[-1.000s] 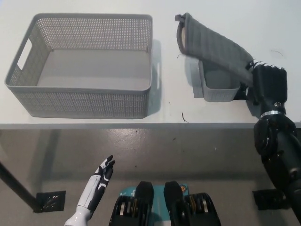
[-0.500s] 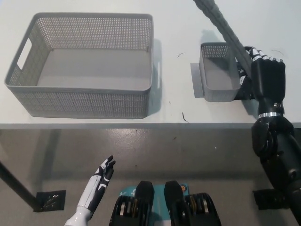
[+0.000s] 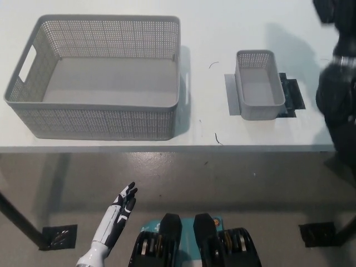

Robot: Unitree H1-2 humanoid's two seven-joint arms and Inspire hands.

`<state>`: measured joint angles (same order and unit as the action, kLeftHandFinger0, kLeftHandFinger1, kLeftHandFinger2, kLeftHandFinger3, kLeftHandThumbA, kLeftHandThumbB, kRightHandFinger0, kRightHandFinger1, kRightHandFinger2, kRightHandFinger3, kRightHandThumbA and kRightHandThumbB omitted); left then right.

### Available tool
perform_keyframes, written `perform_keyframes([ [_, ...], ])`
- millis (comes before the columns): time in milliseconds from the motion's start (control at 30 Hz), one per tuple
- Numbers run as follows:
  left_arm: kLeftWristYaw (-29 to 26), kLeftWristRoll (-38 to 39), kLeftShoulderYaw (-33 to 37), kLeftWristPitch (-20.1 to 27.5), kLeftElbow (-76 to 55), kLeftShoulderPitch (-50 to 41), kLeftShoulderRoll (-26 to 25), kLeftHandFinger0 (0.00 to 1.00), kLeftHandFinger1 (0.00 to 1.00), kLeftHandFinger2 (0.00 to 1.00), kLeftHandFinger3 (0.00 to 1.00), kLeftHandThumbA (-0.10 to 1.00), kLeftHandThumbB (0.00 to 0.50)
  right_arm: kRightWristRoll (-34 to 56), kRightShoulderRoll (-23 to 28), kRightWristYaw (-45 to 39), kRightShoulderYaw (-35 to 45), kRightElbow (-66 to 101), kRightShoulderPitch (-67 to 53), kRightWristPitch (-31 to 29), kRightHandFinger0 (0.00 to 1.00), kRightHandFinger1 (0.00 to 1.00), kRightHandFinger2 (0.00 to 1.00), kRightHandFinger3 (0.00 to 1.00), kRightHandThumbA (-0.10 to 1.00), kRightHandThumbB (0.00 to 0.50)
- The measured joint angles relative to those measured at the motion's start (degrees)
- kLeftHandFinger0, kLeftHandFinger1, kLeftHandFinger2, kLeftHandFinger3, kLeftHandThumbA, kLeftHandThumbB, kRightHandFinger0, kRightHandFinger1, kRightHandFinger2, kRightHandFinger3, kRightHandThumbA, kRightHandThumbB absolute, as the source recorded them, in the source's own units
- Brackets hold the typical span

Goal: Usethe right hand to pick up a oven gloves on top of a leveled container and place it into another larger container on the left side

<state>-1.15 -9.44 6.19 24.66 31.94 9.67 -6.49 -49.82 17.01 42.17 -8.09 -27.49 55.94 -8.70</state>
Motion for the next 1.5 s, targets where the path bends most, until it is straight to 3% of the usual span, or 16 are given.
perform_keyframes([
  [100,0.0,0.02,-0.04,0.0,0.0,0.13,-0.02,1.0,1.0,1.0,1.0,1.0,0.5,0.01,-0.27,-0.96,-0.97,1.4,2.04,0.01,0.0,0.03,0.52,0.48,-0.1,0.199],
  [133,0.0,0.02,-0.05,0.01,0.0,0.13,-0.04,1.0,1.0,1.0,1.0,1.0,0.5,0.01,-0.45,-1.39,-1.82,1.28,2.75,0.0,0.0,0.04,0.53,0.48,-0.1,0.186],
  [267,0.0,-0.01,-0.04,0.01,-0.03,0.13,-0.01,1.0,1.0,1.0,1.0,1.0,0.5,0.17,-2.34,-3.38,-4.4,-1.05,4.85,-0.02,0.0,0.02,0.49,0.4,-0.1,0.289],
  [500,0.0,-0.11,-0.07,0.02,-0.03,0.16,-0.09,1.0,1.0,1.0,1.0,1.0,0.5,-0.02,-7.37,-3.94,-10.18,-12.66,9.72,-1.29,0.0,0.07,0.56,0.36,-0.1,0.289],
  [633,0.01,-0.22,-0.01,0.02,-0.04,0.16,-0.11,1.0,1.0,1.0,1.0,1.0,0.5,-0.4,-11.78,-4.06,-13.26,-18.68,12.02,-1.1,0.0,0.11,0.59,0.49,-0.1,0.232],
  [700,0.0,-0.28,0.1,0.02,-0.07,0.17,-0.13,1.0,1.0,1.0,1.0,1.0,0.5,-0.62,-13.81,-4.01,-14.57,-21.39,13.09,-0.95,0.0,0.18,0.66,0.59,-0.1,0.252],
  [733,0.0,-0.31,0.14,0.02,-0.08,0.17,-0.13,1.0,1.0,1.0,1.0,1.0,0.5,-0.69,-14.95,-4.03,-15.35,-23.01,13.62,-0.92,0.0,0.12,0.6,0.56,-0.1,0.215],
  [800,0.0,-0.38,0.17,0.02,-0.08,0.14,-0.2,1.0,1.0,1.0,1.0,1.0,0.5,-0.67,-16.66,-4.01,-16.11,-25.38,14.47,-1.0,0.0,0.12,0.6,0.64,-0.1,0.189],
  [867,0.01,-0.54,0.17,0.02,-0.08,0.14,-0.33,1.0,1.0,1.0,1.0,1.0,0.5,-0.75,-18.65,-3.79,-17.28,-28.95,15.8,-1.03,0.0,0.13,0.6,0.63,-0.1,0.172],
  [1033,0.0,-0.81,0.2,0.02,-0.12,0.14,-0.33,1.0,1.0,1.0,1.0,1.0,0.5,0.56,-23.11,-3.71,-17.5,-35.22,17.59,-2.09,0.0,0.16,0.63,0.68,-0.1,0.201],
  [1167,0.0,-1.08,0.25,0.02,-0.12,0.15,-0.33,1.0,1.0,1.0,1.0,1.0,0.5,1.57,-25.82,-3.69,-17.51,-39.32,18.6,-2.4,0.0,0.21,0.69,0.71,-0.1,0.128],
  [1300,0.01,-1.11,0.25,0.02,-0.12,0.14,-0.33,1.0,1.0,1.0,1.0,1.0,0.5,2.06,-27.46,-3.53,-17.53,-42.72,19.29,-3.02,0.0,0.21,0.68,0.69,-0.1,0.162],
  [1367,0.01,-1.1,0.23,0.02,-0.12,0.15,-0.34,1.0,1.0,1.0,1.0,1.0,0.5,2.42,-27.71,-3.54,-17.55,-43.91,19.84,-3.42,0.0,0.22,0.69,0.69,-0.1,0.148],
  [1433,0.01,-1.1,0.22,0.02,-0.12,0.19,-0.34,1.0,1.0,1.0,1.0,1.0,0.5,2.67,-27.75,-3.68,-17.67,-44.64,20.4,-3.42,0.01,0.29,0.78,0.78,-0.1,0.157],
  [1467,0.0,-1.13,0.22,0.02,-0.12,0.19,-0.35,1.0,1.0,1.0,1.0,1.0,0.5,2.75,-27.76,-3.85,-17.69,-44.84,20.58,-3.35,0.11,0.46,0.93,0.96,0.01,0.168],
  [1500,0.01,-1.16,0.23,0.02,-0.12,0.19,-0.36,1.0,1.0,1.0,1.0,1.0,0.5,2.83,-27.77,-4.1,-17.78,-45.09,20.83,-3.14,0.32,0.7,1.0,1.0,0.26,0.248],
])
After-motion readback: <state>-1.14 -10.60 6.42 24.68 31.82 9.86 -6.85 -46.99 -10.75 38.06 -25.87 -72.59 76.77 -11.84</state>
